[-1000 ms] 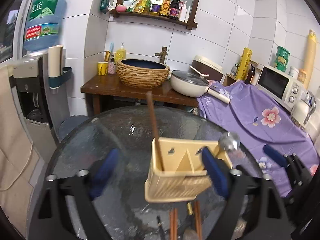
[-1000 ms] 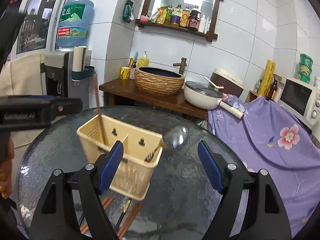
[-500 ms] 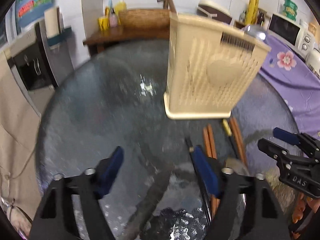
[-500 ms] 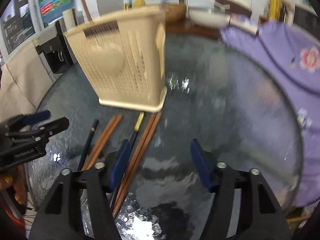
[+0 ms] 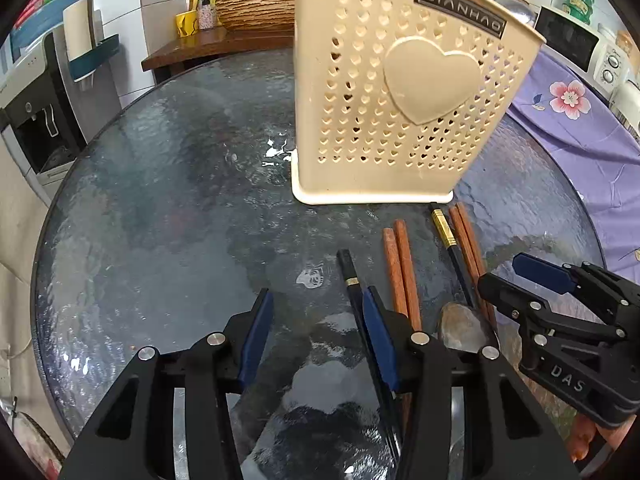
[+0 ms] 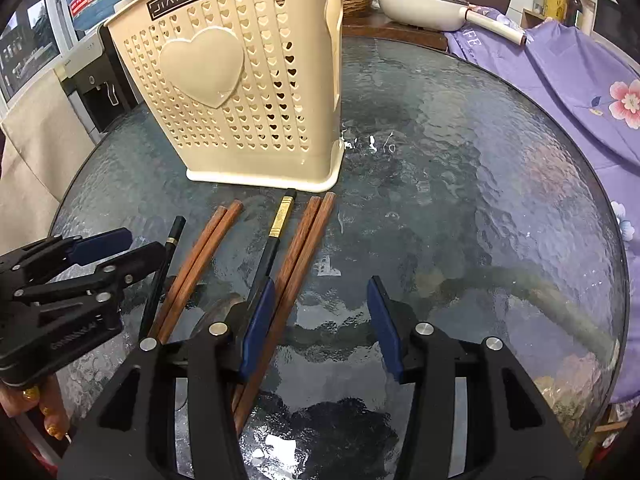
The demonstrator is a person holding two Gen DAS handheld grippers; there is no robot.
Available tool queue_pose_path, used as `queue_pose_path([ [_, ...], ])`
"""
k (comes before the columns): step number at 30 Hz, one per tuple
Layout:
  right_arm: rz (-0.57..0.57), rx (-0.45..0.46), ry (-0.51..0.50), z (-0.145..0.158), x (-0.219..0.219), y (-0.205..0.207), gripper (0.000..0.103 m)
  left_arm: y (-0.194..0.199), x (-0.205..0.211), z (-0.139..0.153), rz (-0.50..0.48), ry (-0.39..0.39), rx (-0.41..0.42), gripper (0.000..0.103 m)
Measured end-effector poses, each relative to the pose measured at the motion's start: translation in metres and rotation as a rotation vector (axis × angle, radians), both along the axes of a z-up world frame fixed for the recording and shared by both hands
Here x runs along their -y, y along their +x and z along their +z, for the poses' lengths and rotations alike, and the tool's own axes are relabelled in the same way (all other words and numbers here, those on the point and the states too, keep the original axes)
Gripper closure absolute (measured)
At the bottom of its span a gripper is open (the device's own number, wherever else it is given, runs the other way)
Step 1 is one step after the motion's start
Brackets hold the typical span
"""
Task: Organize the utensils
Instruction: 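Grasp a black chopstick with the left tool while the right tool grasps a wooden chopstick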
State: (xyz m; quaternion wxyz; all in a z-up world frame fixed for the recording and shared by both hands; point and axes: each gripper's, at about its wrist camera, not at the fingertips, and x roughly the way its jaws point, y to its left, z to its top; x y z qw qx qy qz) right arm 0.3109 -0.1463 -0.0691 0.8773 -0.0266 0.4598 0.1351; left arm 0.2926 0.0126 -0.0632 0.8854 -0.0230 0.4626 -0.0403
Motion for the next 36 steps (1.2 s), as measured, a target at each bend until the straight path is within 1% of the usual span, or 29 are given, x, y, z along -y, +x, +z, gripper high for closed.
queue_pose_path([
  [3,0.008,-0.004,-0.007,0.001,0.002,-0.001,0.055,0.002,0.006,-0.002,-0.006,0.014,0.0,0.062],
  [5,0.015,-0.015,-0.008,0.002,0.008,0.001,0.055,0.003,0.008,-0.002,-0.011,0.05,0.005,0.065],
  [9,0.025,-0.039,-0.009,0.002,0.025,0.006,0.057,0.003,-0.003,-0.002,-0.006,0.041,-0.002,0.07],
  [11,0.023,-0.058,0.01,0.003,0.031,0.009,0.061,0.004,-0.011,-0.001,0.003,0.034,-0.007,0.077],
  [14,0.01,-0.074,0.026,0.004,0.033,0.016,0.063,0.007,-0.013,0.0,0.011,0.015,-0.018,0.077],
  [18,-0.006,-0.084,0.01,0.004,0.022,0.025,0.063,0.01,-0.007,0.0,0.004,0.022,-0.022,0.077],
  [20,-0.024,-0.084,-0.001,0.005,0.018,0.033,0.066,0.01,-0.001,0.0,0.0,0.038,-0.022,0.078],
  [21,-0.034,-0.081,-0.011,0.005,0.016,0.036,0.071,0.011,0.0,0.0,0.0,0.039,-0.022,0.078],
  [22,-0.051,-0.076,-0.022,0.005,0.014,0.04,0.073,0.011,0.001,0.0,0.002,0.038,-0.023,0.08],
  [25,-0.091,-0.073,-0.024,0.005,0.015,0.046,0.077,0.012,0.004,0.0,0.006,0.034,-0.027,0.082],
  [26,-0.103,-0.071,-0.028,0.005,0.014,0.049,0.079,0.012,0.005,-0.001,0.008,0.033,-0.028,0.085],
  [28,-0.116,-0.059,-0.046,0.005,0.012,0.051,0.087,0.012,0.007,-0.001,0.005,0.03,-0.03,0.091],
  [29,-0.117,-0.053,-0.053,0.005,0.012,0.051,0.088,0.012,0.008,-0.001,0.003,0.026,-0.03,0.091],
  [31,-0.122,-0.047,-0.053,0.005,0.012,0.053,0.09,0.011,0.012,-0.001,0.001,0.027,-0.026,0.092],
  [36,-0.131,-0.05,-0.014,0.005,0.016,0.053,0.091,0.01,0.015,-0.001,-0.001,0.008,-0.026,0.093],
])
